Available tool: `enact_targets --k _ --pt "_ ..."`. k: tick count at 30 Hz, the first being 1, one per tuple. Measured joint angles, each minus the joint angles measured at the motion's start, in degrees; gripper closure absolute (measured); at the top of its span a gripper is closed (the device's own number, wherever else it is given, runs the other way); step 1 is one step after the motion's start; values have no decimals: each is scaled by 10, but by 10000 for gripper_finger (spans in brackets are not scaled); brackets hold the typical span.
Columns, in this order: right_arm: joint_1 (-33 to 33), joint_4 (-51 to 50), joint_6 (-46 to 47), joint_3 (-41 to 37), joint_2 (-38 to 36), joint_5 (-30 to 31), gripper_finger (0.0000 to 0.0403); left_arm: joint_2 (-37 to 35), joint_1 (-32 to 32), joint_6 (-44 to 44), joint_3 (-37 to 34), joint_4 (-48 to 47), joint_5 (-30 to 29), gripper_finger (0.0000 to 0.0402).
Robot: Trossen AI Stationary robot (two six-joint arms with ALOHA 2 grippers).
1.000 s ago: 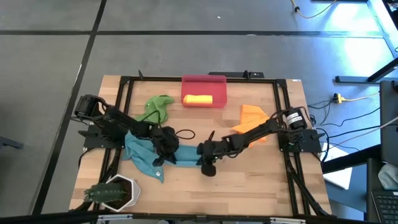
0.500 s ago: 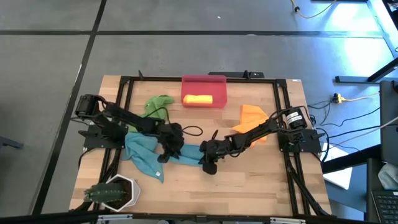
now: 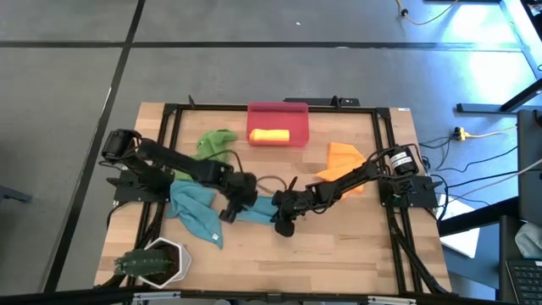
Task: Roll microfiber towels into tight, uniform cylinder then place into a basket
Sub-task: Roll the left blue microfiber cloth
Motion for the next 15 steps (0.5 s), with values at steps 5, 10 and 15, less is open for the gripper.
enact_targets --k 5,10,15 --pt "0 -1 15 0 0 5 390 0 -73 13 -7 35 -98 284" --pt "-1 -1 31 0 0 9 389 12 -137 30 -15 63 -191 286" --pt "-2 1 46 0 1 -3 388 46 -179 72 -15 88 -289 287"
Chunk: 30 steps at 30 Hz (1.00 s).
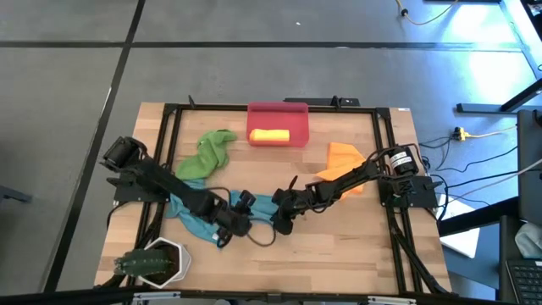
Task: Roll microfiber towels into tight, uniform cylinder then place into a basket
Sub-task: Roll the left blue microfiber cloth
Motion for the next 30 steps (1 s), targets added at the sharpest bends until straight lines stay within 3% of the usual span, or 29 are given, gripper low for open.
enact_targets --k 13,24,30 --pt "-24 -2 17 0 1 -52 393 74 -9 14 2 7 -50 284" --pt "-25 -2 25 0 1 -62 392 80 -9 -20 13 -1 -74 194" --pt "-25 -2 27 0 1 -64 392 81 -9 -20 13 0 -76 183"
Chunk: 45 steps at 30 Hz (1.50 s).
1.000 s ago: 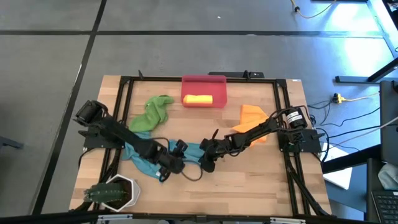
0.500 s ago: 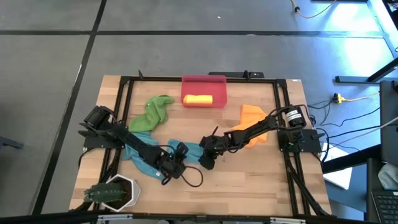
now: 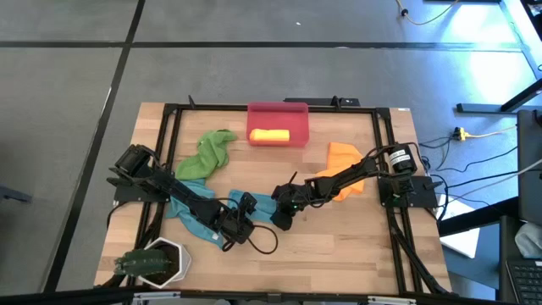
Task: Roll microfiber towels into tight, uniform cylinder then place into a basket
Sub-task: Roll the left blue microfiber cloth
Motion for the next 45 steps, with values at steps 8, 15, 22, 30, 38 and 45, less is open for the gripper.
enact_targets --k 8,15,22,30,38,45 --pt "0 1 0 0 0 0 392 4 3 8 0 2 11 228" --pt "0 7 -10 0 0 0 377 20 16 6 1 6 43 315" --pt "0 10 -30 -1 -3 -1 373 22 36 -11 1 11 77 393" --pt "1 -35 -97 -2 -60 46 371 20 46 -34 1 12 107 399" --pt "22 -78 -195 -2 -97 70 319 20 46 -32 0 22 117 401" --pt "27 -211 -180 17 -119 153 207 -10 62 -64 -2 21 217 401"
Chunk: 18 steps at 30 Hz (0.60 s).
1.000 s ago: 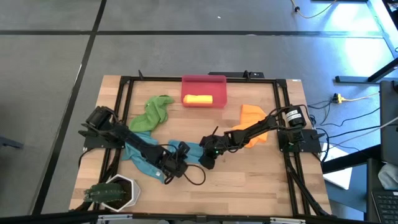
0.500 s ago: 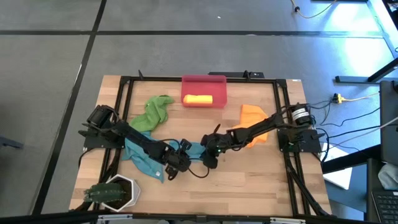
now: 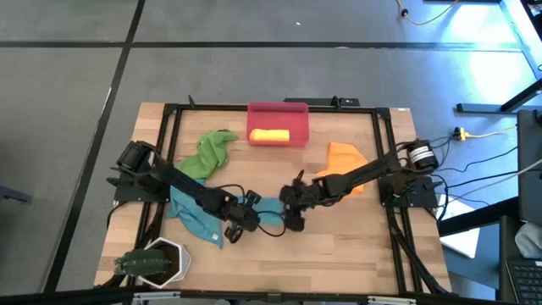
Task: Roll microfiber towels into tight, uniform cylinder then place into a basket
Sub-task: Roll the left blue microfiber cloth
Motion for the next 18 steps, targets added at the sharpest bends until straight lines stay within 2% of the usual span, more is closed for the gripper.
enact_targets --k 3,6,12,18 --pt "2 -85 -5 13 -33 85 195 -19 16 -16 -2 -9 81 401" --pt "20 -94 -32 15 -64 146 199 -27 36 -19 -2 -10 126 402" --pt "71 -65 -93 15 -94 205 219 -28 73 -22 -23 25 194 401" --pt "117 -18 -159 15 -69 208 223 -39 93 -23 -50 73 233 401"
